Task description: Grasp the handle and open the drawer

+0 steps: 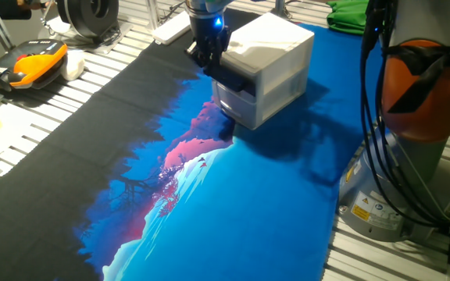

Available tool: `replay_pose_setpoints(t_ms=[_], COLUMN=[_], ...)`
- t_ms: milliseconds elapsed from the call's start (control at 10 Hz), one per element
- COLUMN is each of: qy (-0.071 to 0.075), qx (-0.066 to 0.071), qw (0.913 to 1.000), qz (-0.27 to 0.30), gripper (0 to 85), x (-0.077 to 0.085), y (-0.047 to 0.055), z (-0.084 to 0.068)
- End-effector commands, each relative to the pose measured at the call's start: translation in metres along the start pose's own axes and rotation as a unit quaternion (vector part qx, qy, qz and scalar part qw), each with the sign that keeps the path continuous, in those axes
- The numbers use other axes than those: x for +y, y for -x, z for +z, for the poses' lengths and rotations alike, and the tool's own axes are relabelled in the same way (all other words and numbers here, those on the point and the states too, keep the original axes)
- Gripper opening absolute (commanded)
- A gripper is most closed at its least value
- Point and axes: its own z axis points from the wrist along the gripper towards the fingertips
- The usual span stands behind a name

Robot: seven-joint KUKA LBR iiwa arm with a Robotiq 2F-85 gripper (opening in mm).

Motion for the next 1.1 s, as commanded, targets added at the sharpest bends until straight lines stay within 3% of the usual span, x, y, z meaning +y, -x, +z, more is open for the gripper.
replay_pose_setpoints(t_ms=[0, 1000], qy=[0.003, 0.001], qx=[0.001, 0.0], qw=[1.0, 1.0], qz=[-0.004, -0.006], gripper=[34.0, 34.0], x=[0.0, -0.001], y=[0.0, 0.002], z=[0.0, 0.012])
